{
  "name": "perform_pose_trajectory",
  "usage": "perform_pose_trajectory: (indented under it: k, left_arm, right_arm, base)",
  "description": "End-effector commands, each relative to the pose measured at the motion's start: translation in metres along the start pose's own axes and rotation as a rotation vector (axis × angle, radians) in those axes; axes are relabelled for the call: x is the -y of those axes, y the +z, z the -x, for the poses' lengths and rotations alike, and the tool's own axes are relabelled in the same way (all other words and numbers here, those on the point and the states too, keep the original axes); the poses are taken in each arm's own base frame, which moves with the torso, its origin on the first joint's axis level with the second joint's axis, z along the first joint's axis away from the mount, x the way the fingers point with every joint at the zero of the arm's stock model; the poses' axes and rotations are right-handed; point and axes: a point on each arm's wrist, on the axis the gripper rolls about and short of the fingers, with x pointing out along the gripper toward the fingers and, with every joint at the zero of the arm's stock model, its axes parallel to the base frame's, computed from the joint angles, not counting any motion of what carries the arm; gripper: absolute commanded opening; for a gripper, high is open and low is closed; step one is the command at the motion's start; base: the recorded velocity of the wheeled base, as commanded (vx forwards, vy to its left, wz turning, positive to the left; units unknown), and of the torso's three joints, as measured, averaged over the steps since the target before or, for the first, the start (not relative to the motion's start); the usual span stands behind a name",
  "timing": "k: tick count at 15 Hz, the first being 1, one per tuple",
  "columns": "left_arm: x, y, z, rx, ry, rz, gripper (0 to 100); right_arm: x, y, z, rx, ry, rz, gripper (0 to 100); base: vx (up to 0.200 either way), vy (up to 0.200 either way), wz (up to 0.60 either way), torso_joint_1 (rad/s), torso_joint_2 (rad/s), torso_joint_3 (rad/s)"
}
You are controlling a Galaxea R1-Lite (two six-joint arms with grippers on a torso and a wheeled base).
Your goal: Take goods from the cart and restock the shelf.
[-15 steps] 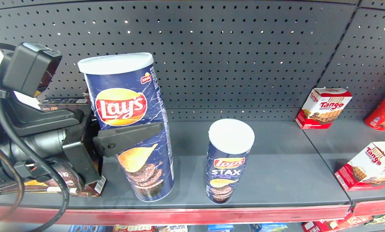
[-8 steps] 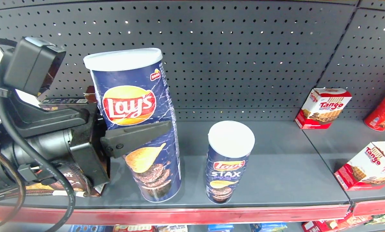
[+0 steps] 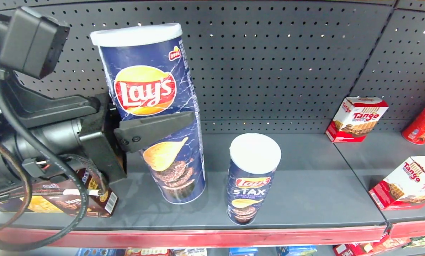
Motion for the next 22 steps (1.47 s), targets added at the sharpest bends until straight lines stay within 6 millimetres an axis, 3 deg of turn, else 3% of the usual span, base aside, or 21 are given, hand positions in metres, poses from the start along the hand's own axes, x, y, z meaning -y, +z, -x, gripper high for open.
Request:
perform_pose_trajectory:
  k: [1, 4, 7, 9, 12, 14, 17, 19, 22]
  left_arm:
    - [-0.008, -0.008, -0.011, -0.029, 0.003, -0.011, 0]
    - [-0.027, -0.022, -0.028, -0.075, 0.024, -0.060, 0]
    - [-0.040, -0.013, -0.037, -0.055, 0.039, -0.082, 0]
    - [-0.048, -0.017, -0.048, -0.068, -0.001, -0.043, 0]
    - [-0.079, -0.028, -0.082, -0.065, 0.012, -0.044, 0]
    - [-0.090, -0.025, -0.097, -0.045, 0.010, -0.057, 0]
    - [-0.129, -0.039, -0.128, -0.035, 0.040, -0.080, 0]
    - [-0.138, -0.045, -0.137, -0.035, 0.040, -0.084, 0]
    - [-0.156, -0.073, -0.152, -0.066, 0.047, -0.083, 0]
  right_arm:
    - [0.000, 0.000, -0.001, -0.007, -0.002, 0.000, 100]
    - [0.000, 0.000, -0.001, -0.007, -0.002, 0.000, 100]
    - [0.000, 0.000, -0.001, -0.007, -0.001, 0.000, 100]
    - [0.000, 0.000, -0.001, -0.007, -0.001, 0.000, 100]
    - [0.000, 0.000, -0.001, -0.007, -0.002, 0.002, 100]
    - [0.000, 0.000, -0.001, -0.007, -0.002, 0.002, 100]
    - [0.000, 0.000, -0.001, -0.007, -0.001, 0.002, 100]
    - [0.000, 0.000, -0.001, -0.007, -0.001, 0.000, 100]
    - [0.000, 0.000, -0.001, -0.007, -0.001, 0.002, 100]
  base:
    - [0.000, 0.000, 0.00, 0.000, 0.00, 0.000]
    - [0.000, 0.000, 0.00, 0.000, 0.00, 0.000]
    - [0.000, 0.000, 0.00, 0.000, 0.00, 0.000]
    - [0.000, 0.000, 0.00, 0.000, 0.00, 0.000]
    - [0.000, 0.000, 0.00, 0.000, 0.00, 0.000]
    - [0.000, 0.000, 0.00, 0.000, 0.00, 0.000]
    - [0.000, 0.000, 0.00, 0.000, 0.00, 0.000]
    - [0.000, 0.000, 0.00, 0.000, 0.00, 0.000]
    - [0.000, 0.000, 0.00, 0.000, 0.00, 0.000]
